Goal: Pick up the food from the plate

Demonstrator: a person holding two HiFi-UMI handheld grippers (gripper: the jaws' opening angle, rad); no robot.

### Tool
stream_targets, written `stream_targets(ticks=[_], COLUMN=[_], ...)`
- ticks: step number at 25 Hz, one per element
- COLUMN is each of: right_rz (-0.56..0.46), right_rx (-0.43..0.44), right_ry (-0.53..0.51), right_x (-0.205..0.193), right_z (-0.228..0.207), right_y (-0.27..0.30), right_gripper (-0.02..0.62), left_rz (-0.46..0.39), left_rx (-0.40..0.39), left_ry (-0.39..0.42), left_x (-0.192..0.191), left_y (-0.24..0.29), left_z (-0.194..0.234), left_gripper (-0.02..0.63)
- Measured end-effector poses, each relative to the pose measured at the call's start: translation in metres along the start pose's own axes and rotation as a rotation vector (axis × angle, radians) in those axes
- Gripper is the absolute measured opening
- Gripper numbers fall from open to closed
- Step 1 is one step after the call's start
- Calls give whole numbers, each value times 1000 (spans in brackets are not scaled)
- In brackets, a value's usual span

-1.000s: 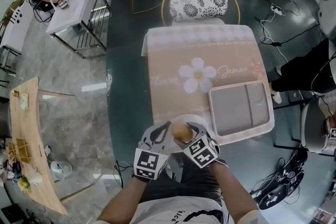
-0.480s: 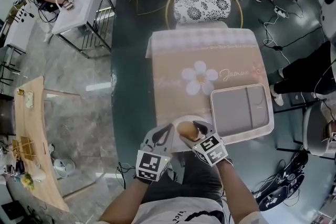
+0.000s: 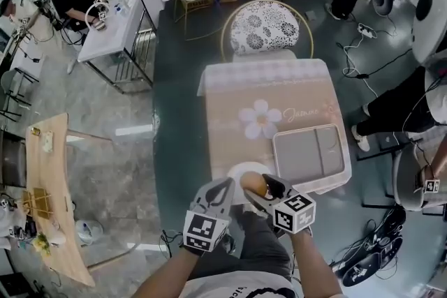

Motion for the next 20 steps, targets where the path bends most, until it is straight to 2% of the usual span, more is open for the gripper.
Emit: stream_targets(ticks=[12, 20], right_rz=[-228, -350], right_rx=[96, 169], right_ry=[48, 45], right_x=[62, 88], right_z=[74, 121], right_y=[-68, -105], right_gripper=[291, 291], left_rz=[-66, -117], left_rx=[11, 12], left_ry=[24, 18], left_x=[70, 96], left_y=[-54, -80], left_z=[-6, -8], left_gripper=[5, 5])
Point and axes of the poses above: the fingertips, and each gripper's own axes: y forward along the fingers, z to its left, x out of its top, the point moved 3 cm from there along -y, backward along the fingers, and after that the axes turned 12 degrees about y, right-handed, at the moved point
